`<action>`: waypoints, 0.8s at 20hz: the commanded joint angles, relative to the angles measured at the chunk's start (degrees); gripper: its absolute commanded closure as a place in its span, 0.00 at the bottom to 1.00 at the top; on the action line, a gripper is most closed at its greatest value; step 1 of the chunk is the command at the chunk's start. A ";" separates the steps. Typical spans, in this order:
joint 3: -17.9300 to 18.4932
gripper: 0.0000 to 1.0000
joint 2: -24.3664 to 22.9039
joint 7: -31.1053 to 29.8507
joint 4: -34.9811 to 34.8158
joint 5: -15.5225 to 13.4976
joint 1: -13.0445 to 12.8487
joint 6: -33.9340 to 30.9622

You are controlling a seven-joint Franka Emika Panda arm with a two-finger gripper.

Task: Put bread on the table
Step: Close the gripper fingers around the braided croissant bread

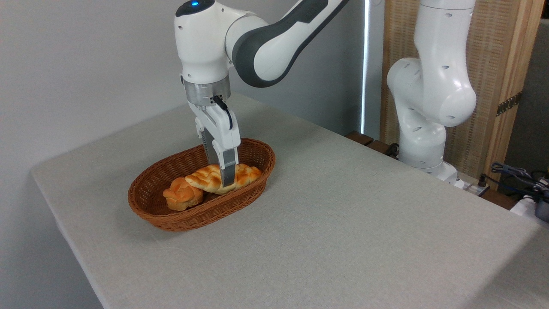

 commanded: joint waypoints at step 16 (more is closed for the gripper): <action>1.20 0.64 -0.94 1.41 0.02 0.41 -0.50 0.38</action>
